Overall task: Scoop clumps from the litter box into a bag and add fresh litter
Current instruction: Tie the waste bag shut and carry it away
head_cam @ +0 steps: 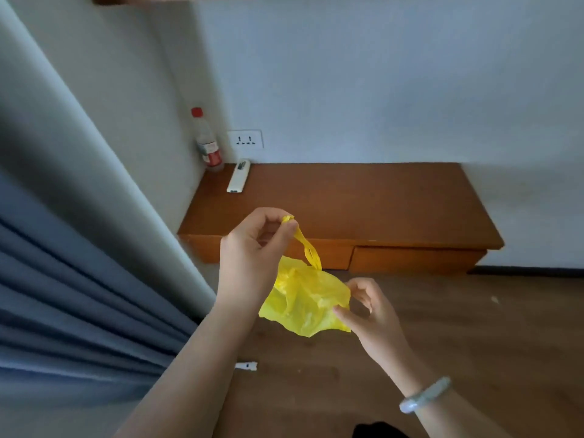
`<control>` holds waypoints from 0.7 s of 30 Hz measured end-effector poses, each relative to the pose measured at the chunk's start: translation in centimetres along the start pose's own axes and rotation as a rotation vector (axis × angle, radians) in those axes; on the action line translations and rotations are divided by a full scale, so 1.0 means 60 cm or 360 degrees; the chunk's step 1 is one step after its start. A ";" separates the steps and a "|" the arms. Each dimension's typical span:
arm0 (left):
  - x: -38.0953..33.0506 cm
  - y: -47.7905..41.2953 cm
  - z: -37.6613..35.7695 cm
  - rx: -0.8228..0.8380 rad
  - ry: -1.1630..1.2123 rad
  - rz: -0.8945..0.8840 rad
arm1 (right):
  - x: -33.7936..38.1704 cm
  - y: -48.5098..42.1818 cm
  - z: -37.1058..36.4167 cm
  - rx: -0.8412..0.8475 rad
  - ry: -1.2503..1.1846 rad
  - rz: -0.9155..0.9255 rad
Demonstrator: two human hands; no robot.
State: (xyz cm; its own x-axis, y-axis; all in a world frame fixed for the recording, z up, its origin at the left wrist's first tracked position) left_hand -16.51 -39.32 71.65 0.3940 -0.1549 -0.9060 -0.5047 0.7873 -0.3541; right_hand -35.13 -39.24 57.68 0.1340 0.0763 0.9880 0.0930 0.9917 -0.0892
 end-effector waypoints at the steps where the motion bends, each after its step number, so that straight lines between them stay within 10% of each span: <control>1: -0.008 0.004 -0.025 0.0056 0.0025 -0.0021 | -0.004 -0.002 0.025 -0.0061 -0.0011 -0.0013; 21: -0.236 0.238 -0.679 0.0836 0.0436 0.0035 | -0.115 -0.069 0.684 -0.0853 -0.0016 -0.0255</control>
State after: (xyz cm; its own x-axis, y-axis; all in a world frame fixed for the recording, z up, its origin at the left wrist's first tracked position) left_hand -60.59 -50.24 69.96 0.1394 -0.2284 -0.9635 -0.0350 0.9713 -0.2353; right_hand -76.93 -39.59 56.41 0.0678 -0.0671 0.9954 0.6005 0.7995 0.0130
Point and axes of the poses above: each hand's wrist, its own y-axis away from the middle knuckle, its own z-axis out of the back of the hand, x = y × z, the point moved 2 cm from there along -y, towards the middle knuckle, and after that the axes turned 14 degrees about -x, right-handed, at the moved point
